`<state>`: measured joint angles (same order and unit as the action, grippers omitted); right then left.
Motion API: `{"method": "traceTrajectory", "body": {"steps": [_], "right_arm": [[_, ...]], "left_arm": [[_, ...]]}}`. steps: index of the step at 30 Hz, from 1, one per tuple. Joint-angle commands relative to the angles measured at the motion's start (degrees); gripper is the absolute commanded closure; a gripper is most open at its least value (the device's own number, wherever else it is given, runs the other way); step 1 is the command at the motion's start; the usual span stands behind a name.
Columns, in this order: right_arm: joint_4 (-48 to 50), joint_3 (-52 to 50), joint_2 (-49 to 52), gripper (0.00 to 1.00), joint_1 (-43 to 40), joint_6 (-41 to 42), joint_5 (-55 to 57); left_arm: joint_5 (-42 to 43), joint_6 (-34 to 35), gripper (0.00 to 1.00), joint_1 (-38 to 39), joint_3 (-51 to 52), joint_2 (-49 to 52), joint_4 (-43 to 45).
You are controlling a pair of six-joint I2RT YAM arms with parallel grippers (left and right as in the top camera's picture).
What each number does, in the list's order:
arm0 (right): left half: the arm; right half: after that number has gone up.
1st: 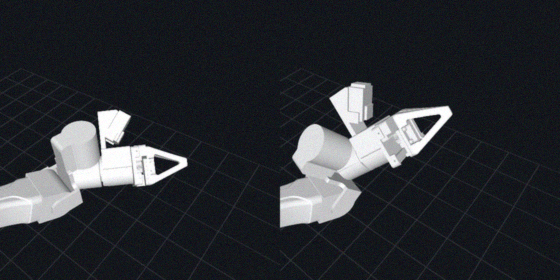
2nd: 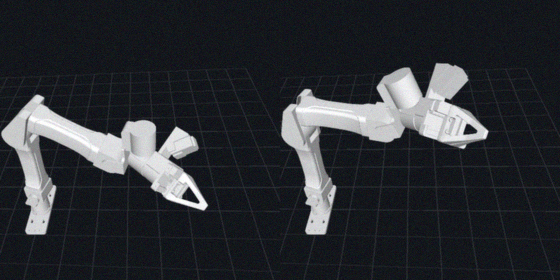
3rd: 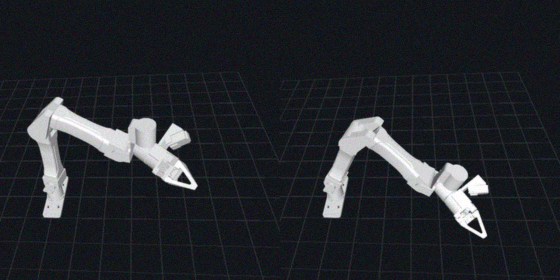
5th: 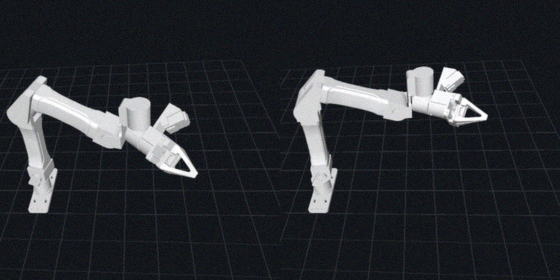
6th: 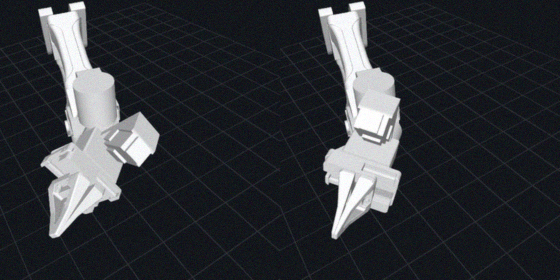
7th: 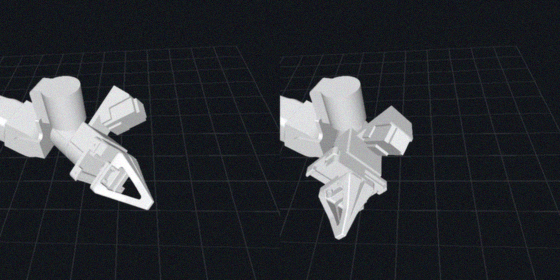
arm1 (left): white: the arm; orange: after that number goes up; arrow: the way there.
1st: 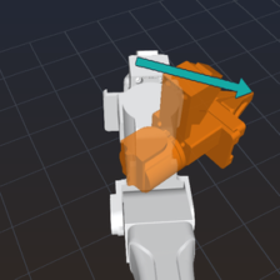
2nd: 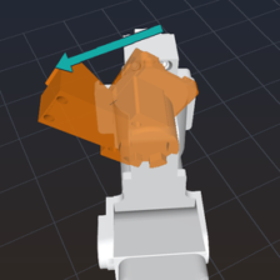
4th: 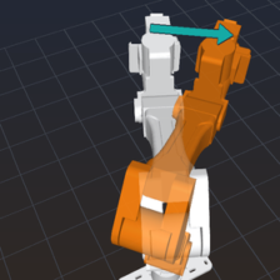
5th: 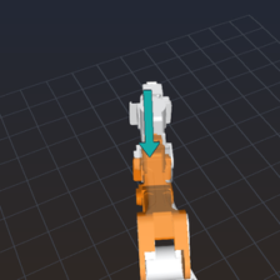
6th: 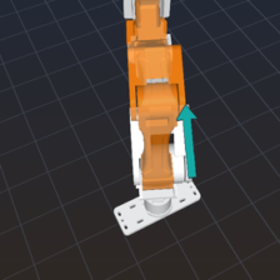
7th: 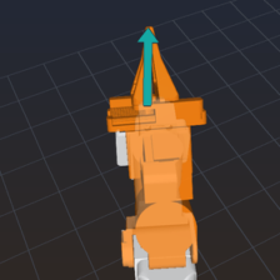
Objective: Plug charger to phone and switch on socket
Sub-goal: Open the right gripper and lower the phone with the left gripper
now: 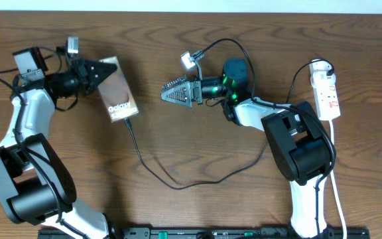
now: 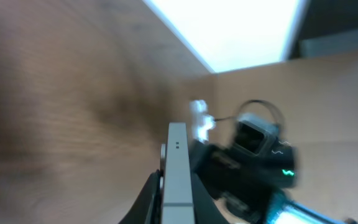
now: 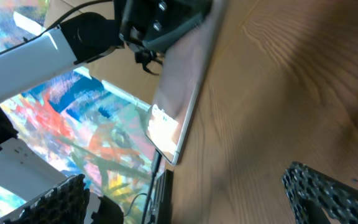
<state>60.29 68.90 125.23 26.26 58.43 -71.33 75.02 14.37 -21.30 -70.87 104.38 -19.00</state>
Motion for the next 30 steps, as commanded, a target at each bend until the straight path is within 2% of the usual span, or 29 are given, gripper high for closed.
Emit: {"method": "traceTrajectory", "body": {"steps": [1, 8, 13, 19, 30], "right_arm": [[0.09, 0.81, -0.04, 0.01, -0.39, 0.24, -1.09], [0.09, 0.76, -0.04, 0.01, -0.39, 0.24, -1.31], [-0.15, 0.70, -0.04, 0.01, -0.37, -0.07, -1.51], [-2.89, 0.70, -0.04, 0.01, -0.35, -2.01, -1.49], [-2.91, 0.70, -0.04, 0.01, -0.35, -2.36, -1.51]], "left_arm": [[-11.69, -9.68, 0.93, -0.26, -0.59, -0.63, -6.25], [-21.18, -9.64, 0.92, -0.28, -0.59, -0.26, -10.58], [-21.38, -9.62, 0.93, -0.26, -0.59, 3.13, -10.99], [-18.71, -9.42, 0.93, -0.28, -0.59, 13.51, -10.91], [-25.51, -9.44, 0.93, -0.28, -0.31, 14.32, -11.85]]}}
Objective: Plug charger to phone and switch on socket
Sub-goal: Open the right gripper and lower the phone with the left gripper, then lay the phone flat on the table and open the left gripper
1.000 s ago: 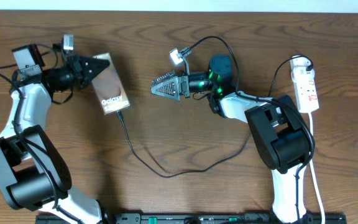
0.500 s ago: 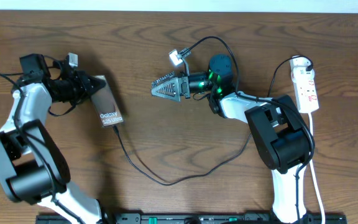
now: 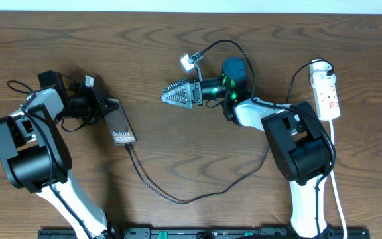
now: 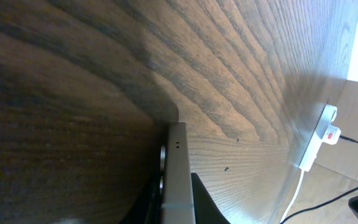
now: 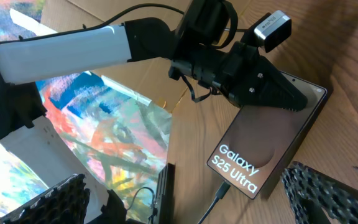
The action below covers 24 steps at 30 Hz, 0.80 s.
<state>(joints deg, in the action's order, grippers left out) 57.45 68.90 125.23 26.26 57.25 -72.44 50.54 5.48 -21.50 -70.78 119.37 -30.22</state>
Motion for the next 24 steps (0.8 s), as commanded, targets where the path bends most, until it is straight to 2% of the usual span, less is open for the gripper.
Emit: {"method": "traceTrajectory", "body": {"steps": [1, 17, 21, 23, 24], "right_arm": [[-0.07, 0.70, -0.04, 0.01, -0.35, -1.18, -0.39], [-0.26, 0.70, -0.04, 0.01, -0.28, -1.18, -0.57], [-0.26, 0.70, -0.04, 0.01, -0.31, -1.20, -0.57], [-0.26, 0.70, -0.04, 0.01, -0.28, -1.62, -0.59], [-0.26, 0.70, -0.04, 0.01, -0.28, -1.60, -0.59]], "left_arm": [[-1.86, -0.52, 0.93, -0.09, -0.13, -0.68, -0.59], [-14.14, -0.28, 0.93, -0.07, 1.36, -0.68, -0.50], [-14.19, -0.28, 0.92, -0.07, 1.36, -0.68, -0.39], [-14.19, -0.28, 0.91, -0.07, 1.36, -0.68, -0.48], [-14.19, -0.28, 0.86, -0.07, 1.36, -0.68, -0.59]]}}
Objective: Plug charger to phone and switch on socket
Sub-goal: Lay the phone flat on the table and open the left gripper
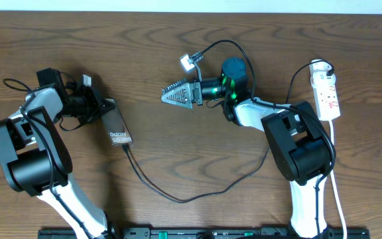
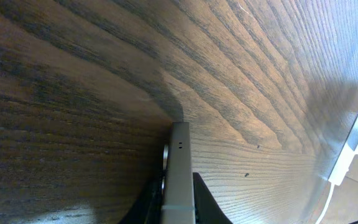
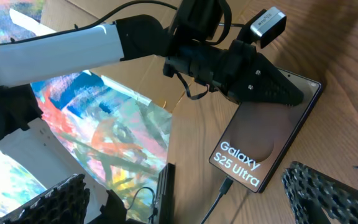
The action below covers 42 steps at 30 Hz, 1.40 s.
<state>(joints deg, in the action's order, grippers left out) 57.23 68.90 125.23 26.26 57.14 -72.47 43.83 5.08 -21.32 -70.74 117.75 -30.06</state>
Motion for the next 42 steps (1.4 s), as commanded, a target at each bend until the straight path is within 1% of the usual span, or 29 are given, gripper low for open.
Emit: {"method": "traceTrajectory", "body": {"steps": [1, 4, 12, 13, 14, 17, 18, 19, 22, 28, 33, 38, 42], "right_arm": [[-0.07, 0.70, -0.04, 0.01, -0.28, -1.49, -0.59], [-0.09, 0.70, -0.04, 0.01, -0.28, -1.49, -0.59], [-0.48, 0.70, -0.04, 0.01, -0.28, -1.49, -0.59], [-0.48, 0.70, -0.04, 0.01, -0.31, -1.49, -0.59], [-0.48, 0.70, -0.04, 0.01, -0.28, -1.49, -0.59], [-0.48, 0.70, -0.04, 0.01, -0.28, -1.49, -0.61], [-0.48, 0.70, -0.04, 0.01, -0.28, -1.49, -0.63], [-0.48, 0.70, -0.04, 0.01, -0.31, -1.49, -0.68], [-0.48, 0.70, -0.04, 0.01, -0.31, -1.49, -0.85], [-0.48, 0.70, -0.04, 0.01, -0.28, -1.49, -1.03], [-0.48, 0.70, -0.04, 0.01, -0.31, -1.49, -1.25], [-0.48, 0.70, -0.04, 0.01, -0.31, -1.49, -1.29], [-0.48, 0.70, -0.04, 0.01, -0.28, -1.49, -1.29]], "left_arm": [[-7.48, 0.11, 0.85, -0.24, 1.31, 0.94, -0.74], [-7.48, 0.11, 0.77, -0.24, 1.31, 0.94, -0.74], [-7.48, 0.11, 0.74, -0.26, 1.31, 0.94, -2.56], [-7.48, 0.09, 0.74, -0.24, 1.31, 0.94, -3.37], [-7.48, 0.09, 0.71, -0.26, 1.31, 0.94, -3.91], [-7.50, 0.09, 0.69, -0.26, 1.31, 0.94, -4.92], [-7.50, 0.09, 0.67, -0.26, 1.31, 0.94, -5.07], [-7.50, 0.09, 0.62, -0.26, 1.31, 0.94, -5.31], [-9.07, 0.13, 0.58, -0.26, 1.31, 0.94, -6.21], [-15.02, 1.46, 0.56, -0.26, 1.31, 0.94, -9.29], [-15.06, 1.62, 0.56, -0.26, 1.31, 0.94, -10.43], [-20.57, 4.24, 0.55, -0.26, 1.31, 0.94, -12.15], [-20.57, 4.72, 0.55, -0.26, 1.31, 0.94, -12.76]]}}
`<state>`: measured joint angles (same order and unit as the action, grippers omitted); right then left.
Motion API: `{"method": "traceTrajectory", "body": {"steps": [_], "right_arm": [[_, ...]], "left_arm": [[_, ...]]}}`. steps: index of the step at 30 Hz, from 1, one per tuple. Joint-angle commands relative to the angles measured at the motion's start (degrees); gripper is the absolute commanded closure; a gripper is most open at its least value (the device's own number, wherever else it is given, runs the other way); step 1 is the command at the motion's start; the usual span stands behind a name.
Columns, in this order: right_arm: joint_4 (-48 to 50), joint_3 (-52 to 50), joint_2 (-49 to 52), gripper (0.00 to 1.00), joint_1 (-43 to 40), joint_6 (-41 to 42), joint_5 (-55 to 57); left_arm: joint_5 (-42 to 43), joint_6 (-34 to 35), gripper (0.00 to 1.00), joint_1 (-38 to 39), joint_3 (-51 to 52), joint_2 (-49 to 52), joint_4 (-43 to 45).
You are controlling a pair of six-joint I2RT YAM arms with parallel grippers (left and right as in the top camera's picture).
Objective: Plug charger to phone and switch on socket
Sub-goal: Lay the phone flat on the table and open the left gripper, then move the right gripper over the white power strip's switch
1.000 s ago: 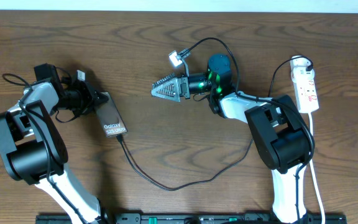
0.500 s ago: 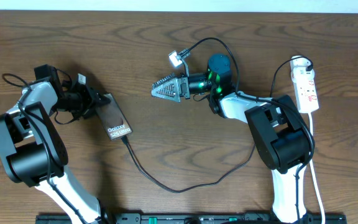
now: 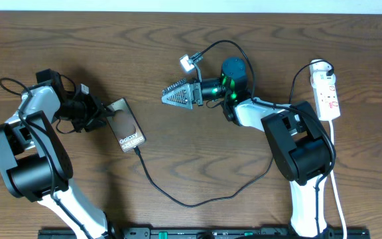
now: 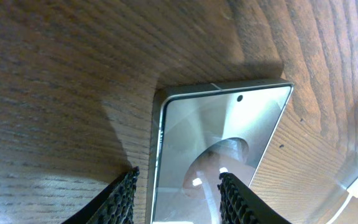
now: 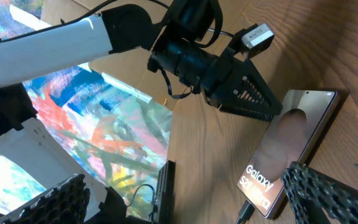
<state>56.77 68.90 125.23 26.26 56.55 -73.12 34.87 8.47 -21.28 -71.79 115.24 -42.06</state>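
Observation:
The phone (image 3: 128, 126) lies flat and face up on the table at the left, its "Galaxy S25 Ultra" screen (image 5: 289, 149) showing. A black charger cable (image 3: 178, 199) is plugged into the phone's near end. My left gripper (image 3: 103, 113) stands open at the phone's far end. In the left wrist view the phone (image 4: 219, 149) shows between the spread fingers (image 4: 120, 198), with nothing gripped. My right gripper (image 3: 172, 95) hangs open above mid-table, empty. The white power strip (image 3: 326, 89) lies at the far right.
The cable loops across the front of the table and rises behind my right arm (image 3: 297, 143) towards the power strip. The strip's white lead (image 3: 334, 179) runs down the right edge. The wooden table (image 3: 197, 153) carries no other objects.
My left gripper was shut on the phone's far end, with the phone standing on edge. Now it is open and the phone lies flat, slightly further right. The right arm is unchanged.
First my left gripper held the phone, cable plugged in, further back on the table with its far end between the fingers. Then the phone was nearer the front on the wood, still gripped, and stayed so. Now it lies released. My right gripper hung open throughout.

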Motion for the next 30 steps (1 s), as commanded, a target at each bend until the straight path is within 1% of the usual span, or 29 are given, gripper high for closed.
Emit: {"method": "traceTrajectory", "body": {"steps": [1, 5, 8, 10, 11, 12, 15, 16, 18, 20, 22, 24, 28, 30], "right_arm": [[-0.02, 0.70, -0.04, 0.01, -0.31, -0.90, -0.76], [-0.02, 0.70, -0.04, 0.01, -0.35, -0.90, -1.01], [-0.02, 0.70, -0.04, 0.01, -0.35, -0.90, -1.01], [-0.02, 0.70, -0.04, 0.01, -0.35, -0.87, -1.01], [-0.02, 0.70, -0.04, 0.01, -0.35, -0.90, -1.01], [-0.04, 0.70, -0.04, 0.01, -0.35, -0.90, -0.96], [-0.24, 0.70, -0.04, 0.01, -0.35, -0.90, -0.70], [-1.97, 0.70, -0.04, 0.01, -0.37, -0.87, 0.24], [-6.19, 0.70, -0.04, 0.01, -0.44, -0.90, 2.45], [-14.88, 0.70, -0.04, 0.01, -0.92, -1.31, 7.21], [-22.01, 0.70, -0.04, 0.01, -1.64, -3.06, 10.40], [-27.10, 0.72, -0.04, 0.01, -2.97, -5.22, 11.08], [-30.67, 0.72, -0.74, 0.01, -6.99, -7.21, 10.95], [-34.95, 0.72, -1.86, 0.01, -9.20, -9.05, 12.09]], "left_arm": [[-11.58, 2.08, 0.56, -0.31, 2.36, 3.43, -1.16], [-11.58, 3.48, 0.56, -0.31, 2.34, 1.97, -2.25], [-11.56, 3.45, 0.55, -0.28, 2.34, -2.05, -2.71], [-10.84, 3.19, 0.55, -0.13, 2.34, -7.30, -2.97], [-9.40, 2.08, 0.54, 0.04, 2.34, -9.79, -3.10], [-4.28, -0.35, 0.49, 0.48, 2.34, -14.40, -3.15], [2.08, -2.27, 0.42, 1.84, 2.34, -21.07, -2.36], [2.23, -2.23, 0.40, 2.99, 2.34, -24.15, -1.95], [2.23, -2.21, 0.37, 4.44, 2.34, -26.86, -1.73], [2.23, -2.21, 0.32, 6.91, 2.34, -29.83, -1.64], [2.21, -2.21, 0.31, 8.79, 2.34, -31.41, -1.53], [2.23, -2.19, 0.30, 10.54, 2.34, -32.52, -1.16], [2.23, -2.16, 0.30, 12.20, 2.34, -32.92, -0.70], [2.23, -2.19, 0.30, 12.26, 2.34, -32.92, -0.66]]}}
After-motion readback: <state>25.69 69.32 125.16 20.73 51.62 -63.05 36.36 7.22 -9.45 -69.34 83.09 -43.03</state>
